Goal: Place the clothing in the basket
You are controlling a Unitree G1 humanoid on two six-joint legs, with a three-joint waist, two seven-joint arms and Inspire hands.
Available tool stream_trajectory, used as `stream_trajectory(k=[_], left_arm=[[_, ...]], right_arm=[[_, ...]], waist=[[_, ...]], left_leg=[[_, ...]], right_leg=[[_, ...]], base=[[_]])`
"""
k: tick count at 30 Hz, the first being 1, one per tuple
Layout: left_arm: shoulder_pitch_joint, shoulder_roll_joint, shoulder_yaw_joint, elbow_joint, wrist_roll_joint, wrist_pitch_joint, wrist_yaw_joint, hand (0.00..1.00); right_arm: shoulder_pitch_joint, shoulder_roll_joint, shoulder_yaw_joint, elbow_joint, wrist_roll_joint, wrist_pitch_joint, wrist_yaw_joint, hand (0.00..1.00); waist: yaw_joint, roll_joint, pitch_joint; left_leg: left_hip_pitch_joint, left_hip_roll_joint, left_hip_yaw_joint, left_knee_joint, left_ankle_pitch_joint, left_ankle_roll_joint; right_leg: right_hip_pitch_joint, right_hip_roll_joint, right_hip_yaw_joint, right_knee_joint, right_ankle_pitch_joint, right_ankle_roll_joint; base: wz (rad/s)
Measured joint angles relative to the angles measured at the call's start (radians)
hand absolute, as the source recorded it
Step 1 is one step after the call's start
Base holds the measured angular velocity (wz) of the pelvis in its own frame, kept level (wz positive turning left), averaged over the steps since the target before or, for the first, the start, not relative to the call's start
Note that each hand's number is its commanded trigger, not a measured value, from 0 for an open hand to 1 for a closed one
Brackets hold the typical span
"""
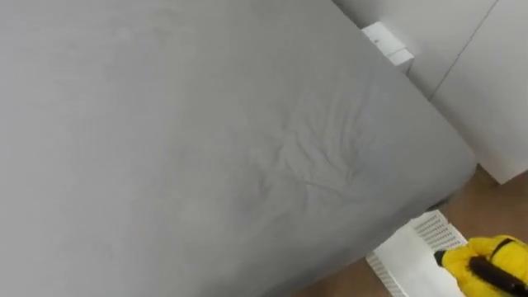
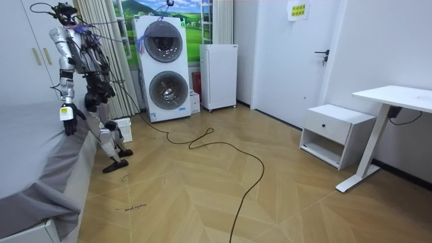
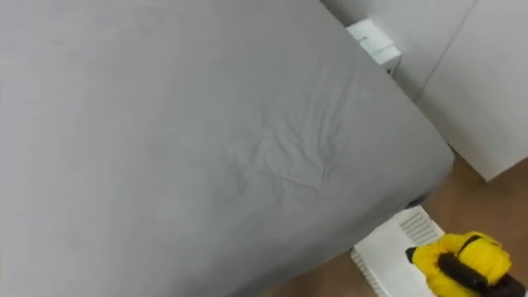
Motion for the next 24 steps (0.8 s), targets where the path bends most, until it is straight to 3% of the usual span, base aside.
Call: stream_trajectory(k=[4,7,11,12,19,24], left_arm=[[-0.05,-0.011,-0.022,0.057,-0.041,-0.01,0.028,0.0],[-0.068,-0.01,-0.048,0.071,-0.072,-0.041,0.043,0.0],[-0.089,-0.009,-0.062,0.071,-0.097,-0.064,0.045,0.0],[-0.094,-0.009,-0.068,0.071,-0.098,-0.069,0.047,0.0],[-0.115,-0.007,-0.094,0.083,-0.141,-0.083,0.061,0.0],[-0.116,-0.007,-0.093,0.084,-0.156,-0.098,0.063,0.0]], right_arm=[[-0.067,0.0,0.001,0.083,0.018,-0.023,-0.017,1.0],[-0.105,-0.004,0.002,0.118,0.067,-0.032,-0.029,1.0],[-0.146,-0.037,0.001,0.159,0.1,-0.037,-0.062,1.0],[-0.159,-0.045,0.001,0.165,0.104,-0.044,-0.068,0.0],[-0.207,-0.074,0.002,0.198,0.128,-0.063,-0.073,0.0],[-0.226,-0.13,0.001,0.229,0.156,-0.077,-0.076,0.0]], waist=[[0.007,0.016,0.0016],[0.011,0.027,0.0038],[0.026,0.037,0.0059],[0.03,0.039,0.0075],[0.035,0.041,0.0108],[0.067,0.032,0.0171]], left_leg=[[-0.044,0.002,0.02,0.013,0.003,0.002],[-0.097,-0.004,0.027,0.016,0.015,0.007],[-0.151,-0.012,0.037,0.018,0.024,0.014],[-0.162,-0.015,0.042,0.019,0.025,0.015],[-0.202,-0.021,0.045,0.044,0.025,0.015],[-0.21,-0.033,0.044,0.046,0.024,0.013]], right_leg=[[-0.07,0.0,0.009,0.047,-0.004,0.0],[-0.137,-0.001,0.012,0.076,-0.014,0.002],[-0.205,-0.015,0.009,0.115,-0.017,0.004],[-0.224,-0.018,0.01,0.13,-0.017,0.004],[-0.285,-0.026,0.017,0.185,-0.048,0.002],[-0.321,-0.016,0.065,0.231,-0.06,0.002]], base=[[-0.16],[0.0],[-0.01],[-0.04],[0.03],[-0.23]])
